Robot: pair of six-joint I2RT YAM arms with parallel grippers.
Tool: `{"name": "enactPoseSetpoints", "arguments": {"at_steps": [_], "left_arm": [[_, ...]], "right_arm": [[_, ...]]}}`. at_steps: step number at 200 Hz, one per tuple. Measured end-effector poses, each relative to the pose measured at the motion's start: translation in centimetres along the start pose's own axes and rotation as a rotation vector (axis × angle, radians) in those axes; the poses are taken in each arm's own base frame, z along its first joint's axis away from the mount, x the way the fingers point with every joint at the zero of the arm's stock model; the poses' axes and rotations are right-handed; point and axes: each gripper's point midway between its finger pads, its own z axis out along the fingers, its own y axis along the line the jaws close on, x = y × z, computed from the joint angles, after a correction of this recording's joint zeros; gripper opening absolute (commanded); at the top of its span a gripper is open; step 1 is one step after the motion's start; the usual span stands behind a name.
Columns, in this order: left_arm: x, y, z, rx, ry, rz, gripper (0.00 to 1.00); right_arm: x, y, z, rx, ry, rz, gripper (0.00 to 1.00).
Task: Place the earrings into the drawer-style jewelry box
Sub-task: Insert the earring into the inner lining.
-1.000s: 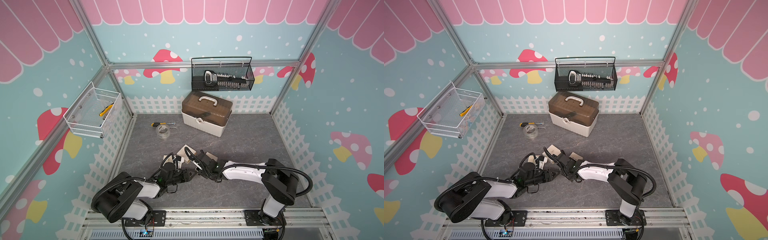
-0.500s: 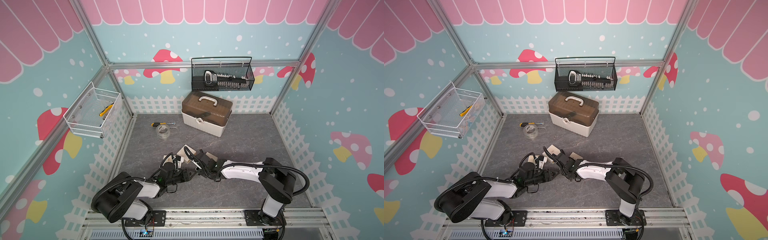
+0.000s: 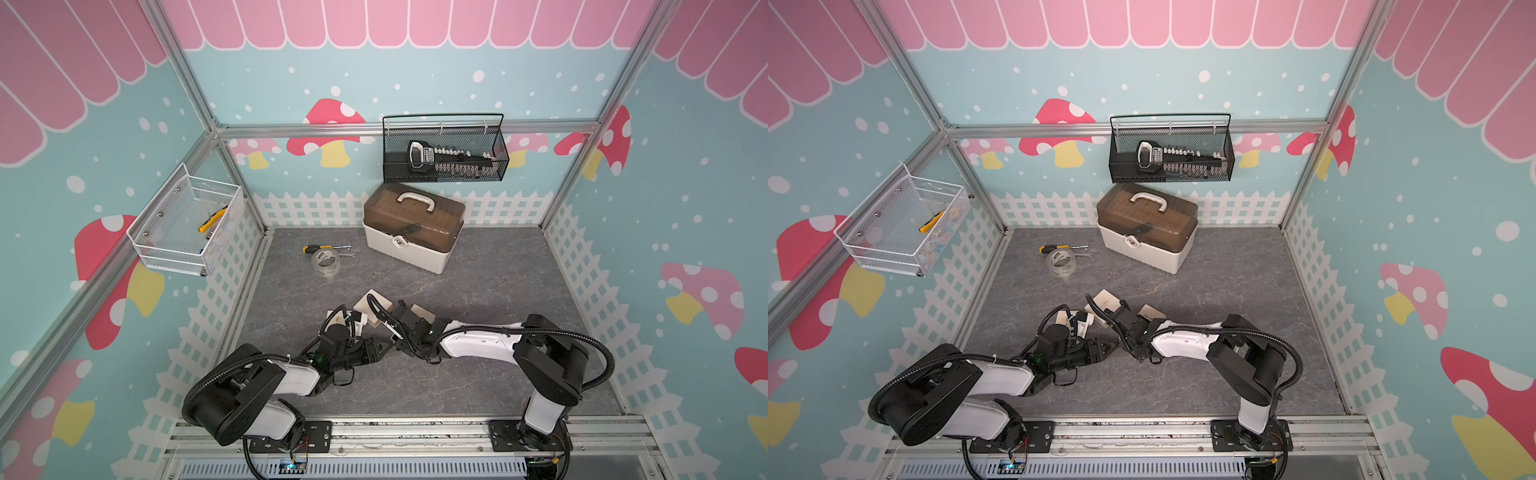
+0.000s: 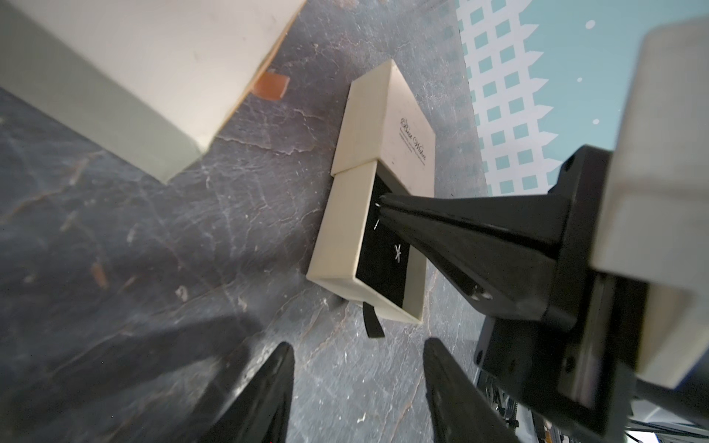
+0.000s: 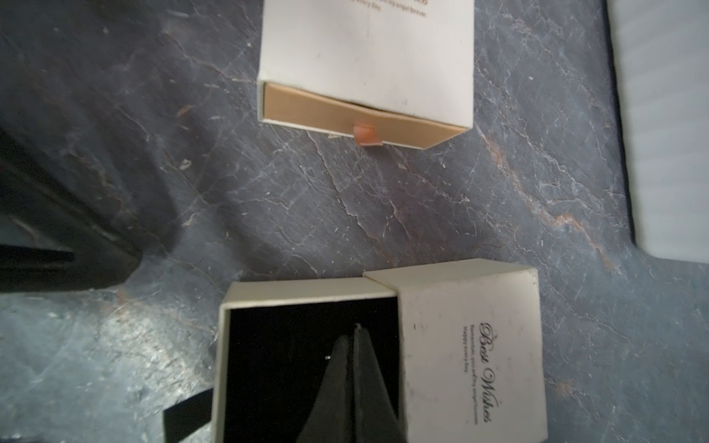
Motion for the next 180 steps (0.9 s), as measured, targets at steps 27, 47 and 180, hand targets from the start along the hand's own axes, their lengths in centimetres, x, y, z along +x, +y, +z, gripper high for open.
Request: {"name": "enactPoseSetpoints", "arguments": {"at_steps": [27, 47, 180], "left_arm": [[0.01, -0.04, -0.01, 0.002, 0.001, 0.002, 0.55], [0.01, -0.04, -0.01, 0.002, 0.001, 0.002, 0.55], [-0.10, 0.07, -0.07, -0.001, -0.002, -0.001, 0.55]], "right_arm": [[0.16, 0.02, 0.02, -0.001, 0.006, -0.003, 0.00], [0.22, 0.01, 0.04, 0.001, 0.009, -0.004, 0.00], [0.38, 0.46, 0.17, 0.024, 0.018, -0.067, 0.00]]}}
